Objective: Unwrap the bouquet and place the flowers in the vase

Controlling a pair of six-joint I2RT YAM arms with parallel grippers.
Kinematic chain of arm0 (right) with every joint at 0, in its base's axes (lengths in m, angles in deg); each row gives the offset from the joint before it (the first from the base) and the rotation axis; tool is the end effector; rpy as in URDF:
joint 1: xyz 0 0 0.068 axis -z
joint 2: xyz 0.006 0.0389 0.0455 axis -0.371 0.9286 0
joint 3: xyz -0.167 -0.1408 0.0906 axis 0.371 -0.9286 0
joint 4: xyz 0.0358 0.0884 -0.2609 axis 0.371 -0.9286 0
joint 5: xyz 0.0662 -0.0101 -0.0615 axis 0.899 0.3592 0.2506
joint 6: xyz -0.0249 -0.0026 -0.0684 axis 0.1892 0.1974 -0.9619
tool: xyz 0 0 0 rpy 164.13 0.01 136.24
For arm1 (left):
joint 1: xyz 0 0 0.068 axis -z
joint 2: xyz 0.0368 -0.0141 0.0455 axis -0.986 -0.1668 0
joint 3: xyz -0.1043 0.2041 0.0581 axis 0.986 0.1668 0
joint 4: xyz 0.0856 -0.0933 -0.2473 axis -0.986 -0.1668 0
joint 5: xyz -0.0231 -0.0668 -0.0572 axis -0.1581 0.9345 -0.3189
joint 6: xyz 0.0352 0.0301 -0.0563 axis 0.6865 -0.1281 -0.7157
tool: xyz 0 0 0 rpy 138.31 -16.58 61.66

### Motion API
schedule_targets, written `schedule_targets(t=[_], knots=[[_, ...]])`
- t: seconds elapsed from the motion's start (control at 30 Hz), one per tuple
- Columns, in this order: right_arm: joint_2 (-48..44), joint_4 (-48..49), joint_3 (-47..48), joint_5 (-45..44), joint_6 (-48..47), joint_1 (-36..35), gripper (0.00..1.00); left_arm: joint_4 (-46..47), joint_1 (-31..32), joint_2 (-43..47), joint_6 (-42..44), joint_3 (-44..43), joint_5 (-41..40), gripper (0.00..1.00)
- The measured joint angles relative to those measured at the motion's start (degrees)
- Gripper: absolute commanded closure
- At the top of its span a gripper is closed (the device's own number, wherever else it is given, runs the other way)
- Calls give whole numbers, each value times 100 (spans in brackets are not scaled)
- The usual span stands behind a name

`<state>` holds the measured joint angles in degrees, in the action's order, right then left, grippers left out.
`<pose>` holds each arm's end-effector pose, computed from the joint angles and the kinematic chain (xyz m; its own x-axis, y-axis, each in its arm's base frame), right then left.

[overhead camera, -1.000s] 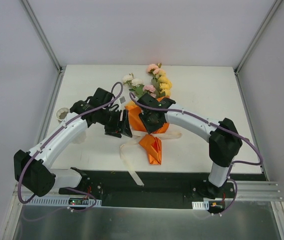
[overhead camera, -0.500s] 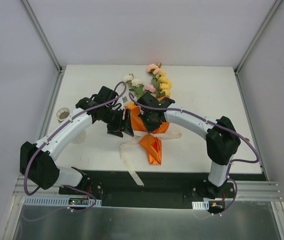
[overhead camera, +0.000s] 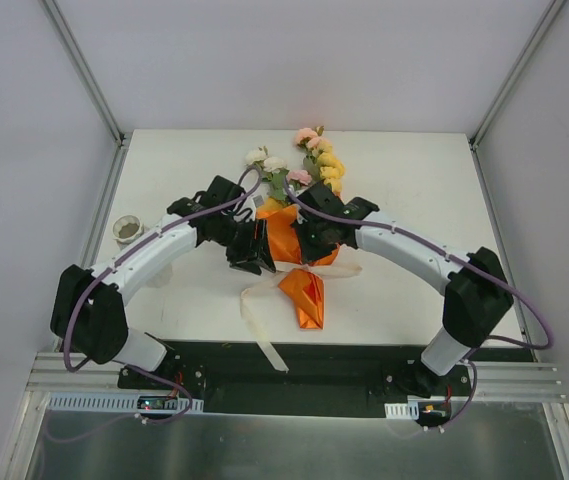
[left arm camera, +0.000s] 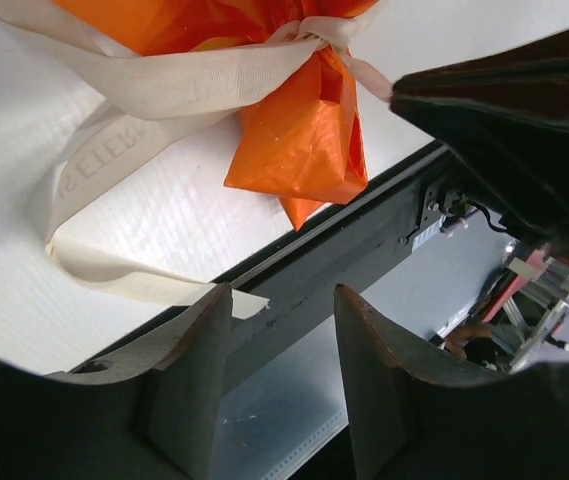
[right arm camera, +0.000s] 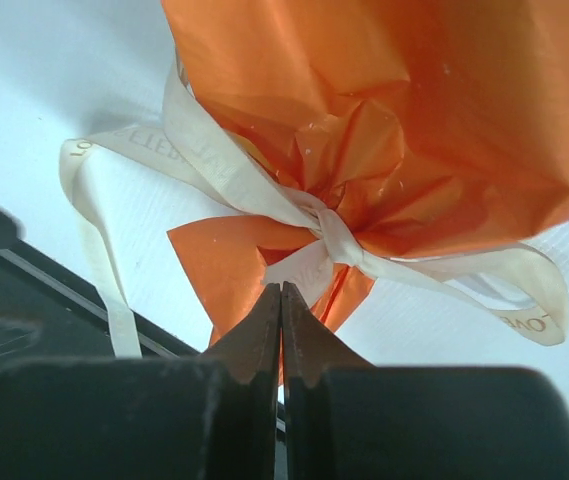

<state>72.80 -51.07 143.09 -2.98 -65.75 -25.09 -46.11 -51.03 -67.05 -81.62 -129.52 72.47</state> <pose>0.2625 0.2855 0.2007 -0.5766 -0.5998 -0.5547 -0.7456 0.6640 0.0570 0.2710 -0.1888 0.2144 -0.9594 0.0458 -0.2783 0.2254 0.7176 -0.6590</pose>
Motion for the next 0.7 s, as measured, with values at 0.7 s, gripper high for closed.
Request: schedule_targets(t=[0.7], knots=[[-1266,343,-249,175,407,142,99,1073,323,-1604,-363,278,251,58]])
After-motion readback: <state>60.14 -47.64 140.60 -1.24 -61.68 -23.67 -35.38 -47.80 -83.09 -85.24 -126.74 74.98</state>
